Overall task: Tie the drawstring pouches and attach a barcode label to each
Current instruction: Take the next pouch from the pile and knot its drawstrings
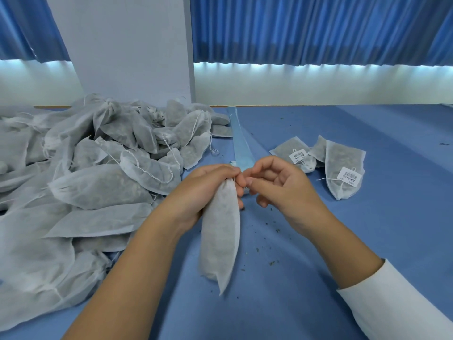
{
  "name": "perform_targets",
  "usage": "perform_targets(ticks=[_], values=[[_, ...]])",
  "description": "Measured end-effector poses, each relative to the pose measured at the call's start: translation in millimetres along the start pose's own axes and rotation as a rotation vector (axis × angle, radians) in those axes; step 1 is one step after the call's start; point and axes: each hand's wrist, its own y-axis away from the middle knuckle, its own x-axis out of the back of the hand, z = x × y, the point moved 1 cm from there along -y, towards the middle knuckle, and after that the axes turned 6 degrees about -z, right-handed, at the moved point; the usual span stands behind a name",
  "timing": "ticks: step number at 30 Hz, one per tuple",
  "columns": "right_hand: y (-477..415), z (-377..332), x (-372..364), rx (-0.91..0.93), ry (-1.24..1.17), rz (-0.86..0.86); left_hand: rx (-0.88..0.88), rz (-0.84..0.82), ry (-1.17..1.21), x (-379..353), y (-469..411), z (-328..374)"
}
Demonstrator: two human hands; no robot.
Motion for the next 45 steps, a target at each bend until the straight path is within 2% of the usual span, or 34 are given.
perform_targets(ticks=[6, 11, 15, 22, 24, 29, 33, 38, 42, 45], values=[[0, 0, 0, -0.07, -0.009, -0.054, 0.044, 0.008, -0.012, 4, -2, -3], [-1, 0, 1, -0.114, -0.077, -0.018, 0.035, 0.133, -0.056, 4, -6, -7], [-3, 0, 2, -0.115, -0.188, 0.03, 0.07, 0.232, -0.19, 4, -7, -9], [-4, -1, 3, -0.117, -0.415, -0.005, 0.108, 0.232, -0.244, 7, -9, -11], [-4, 0, 4, -0.106, -0.344, -0.015, 0.101, 0.232, -0.264, 7, -10, -11], [-2, 6, 2, -0.005, 0.277, 0.029, 0.084, 0.226, -0.378, 6, -9, -13], [-1, 12, -2, 0.089, 0.5, 0.058, 0.107, 0.2, -0.447, 7, -8, -13], [0, 11, -1, 0.097, 0.607, 0.057, 0.107, 0.192, -0.484, 8, -8, -12], [-2, 9, 1, -0.018, 0.501, 0.055, 0.112, 0.185, -0.492, 10, -8, -13], [-2, 9, 4, -0.09, 0.394, -0.008, 0.127, 0.125, -0.45, 7, -7, -11]])
